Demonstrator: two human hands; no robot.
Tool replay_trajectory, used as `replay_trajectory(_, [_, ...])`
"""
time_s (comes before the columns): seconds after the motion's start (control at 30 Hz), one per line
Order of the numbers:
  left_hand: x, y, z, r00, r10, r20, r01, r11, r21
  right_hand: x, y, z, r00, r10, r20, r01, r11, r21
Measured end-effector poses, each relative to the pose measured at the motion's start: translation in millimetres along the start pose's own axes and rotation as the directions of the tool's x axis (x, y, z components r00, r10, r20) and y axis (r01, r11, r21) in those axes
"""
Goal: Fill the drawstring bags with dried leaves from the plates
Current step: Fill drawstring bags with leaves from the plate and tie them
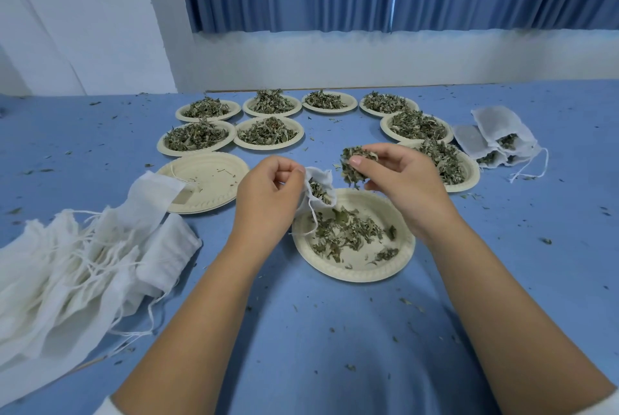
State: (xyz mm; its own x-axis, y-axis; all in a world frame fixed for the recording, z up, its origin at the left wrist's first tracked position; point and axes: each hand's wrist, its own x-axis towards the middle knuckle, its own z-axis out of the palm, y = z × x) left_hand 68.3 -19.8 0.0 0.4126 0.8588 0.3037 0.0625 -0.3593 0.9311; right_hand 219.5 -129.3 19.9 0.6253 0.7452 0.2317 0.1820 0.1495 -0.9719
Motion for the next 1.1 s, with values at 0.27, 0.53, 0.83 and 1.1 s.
replay_trajectory(0.27, [-3,5,4,1.0,-0.018,0.004,0.018,0.998,-0.055,-8,2,24,0.992,0.048,0.114,-0.082,0.947,0.31])
replay_trajectory(0.53, [-1,6,4,0.995,-0.101,-0.002,0.1,0.985,-0.142,-11,13,32,0.989,-0.135,0.052,0.141,0.98,-0.139])
replay_trajectory(0.83, [-9,11,12,0.992,-0.05,0.119,0.064,0.99,-0.122,-10,21,33,0.973,-0.206,0.105,0.23,0.805,-0.548])
replay_trajectory(1.1, [-4,6,10,0.99,-0.111,0.085,0.122,0.983,-0.14,-12,10,29,0.995,-0.001,0.1,0.022,0.978,-0.206])
